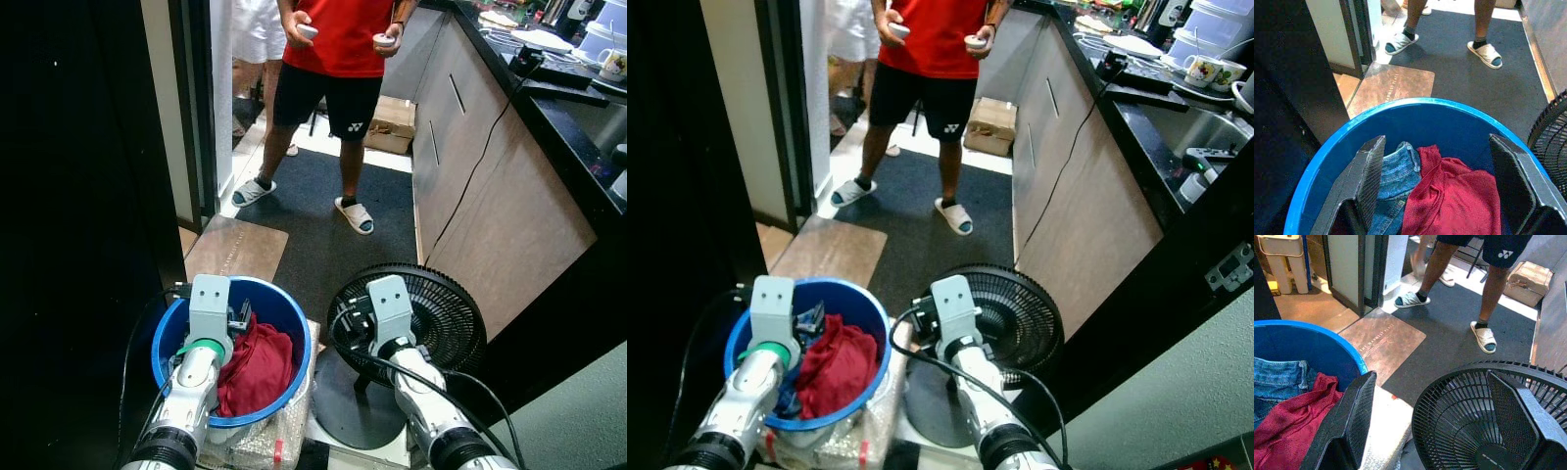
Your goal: Clothes washing
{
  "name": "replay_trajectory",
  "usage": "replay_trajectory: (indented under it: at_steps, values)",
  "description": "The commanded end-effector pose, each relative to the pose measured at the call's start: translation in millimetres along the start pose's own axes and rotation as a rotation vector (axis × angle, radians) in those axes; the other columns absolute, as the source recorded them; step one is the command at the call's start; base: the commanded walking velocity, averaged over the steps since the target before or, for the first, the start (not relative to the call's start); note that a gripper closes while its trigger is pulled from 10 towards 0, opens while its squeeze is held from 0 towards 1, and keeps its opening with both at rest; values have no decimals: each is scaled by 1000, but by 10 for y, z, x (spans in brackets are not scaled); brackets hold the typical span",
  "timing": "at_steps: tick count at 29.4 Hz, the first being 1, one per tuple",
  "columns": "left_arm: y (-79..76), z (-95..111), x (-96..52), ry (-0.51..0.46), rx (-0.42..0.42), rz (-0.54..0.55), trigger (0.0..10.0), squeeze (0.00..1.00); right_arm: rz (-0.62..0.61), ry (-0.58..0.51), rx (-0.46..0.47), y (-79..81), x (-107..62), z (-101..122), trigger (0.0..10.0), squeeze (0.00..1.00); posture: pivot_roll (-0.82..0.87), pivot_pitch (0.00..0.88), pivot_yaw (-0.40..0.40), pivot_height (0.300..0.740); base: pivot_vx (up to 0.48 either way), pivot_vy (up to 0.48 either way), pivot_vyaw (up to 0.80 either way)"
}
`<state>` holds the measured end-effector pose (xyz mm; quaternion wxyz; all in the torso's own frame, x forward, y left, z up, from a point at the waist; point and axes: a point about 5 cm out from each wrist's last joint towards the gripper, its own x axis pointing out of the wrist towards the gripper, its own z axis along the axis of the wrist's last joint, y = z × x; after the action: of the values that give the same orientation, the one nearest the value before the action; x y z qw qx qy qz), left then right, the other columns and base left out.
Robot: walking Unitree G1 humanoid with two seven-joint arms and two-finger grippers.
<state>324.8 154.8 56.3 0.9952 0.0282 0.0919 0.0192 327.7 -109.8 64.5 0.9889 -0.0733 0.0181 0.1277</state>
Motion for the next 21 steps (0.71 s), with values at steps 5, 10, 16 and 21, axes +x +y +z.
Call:
replay_trajectory:
  at_steps: [5, 10, 16, 21]
  values:
    - [-25, -61, -32, 23, 2, -5, 10000, 0, -3, 18, -10, -7, -22, -49, 10000, 0, 138, 0, -93, 740, -299, 0, 0]
    - [-36, -62, -29, 24, 3, -6, 10000, 0, 3, 21, -19, -11, -22, -53, 10000, 0, 139, 0, -97, 740, -346, 0, 0]
    - [-39, -63, -29, 24, 1, -4, 10000, 0, 9, 24, -34, -18, -16, -50, 10000, 0, 141, 0, -105, 740, -381, 0, 0]
    - [-38, -66, -29, 24, -1, 0, 10000, 0, 17, 34, -48, -19, -10, -55, 10000, 0, 144, 0, -111, 740, -385, 0, 244]
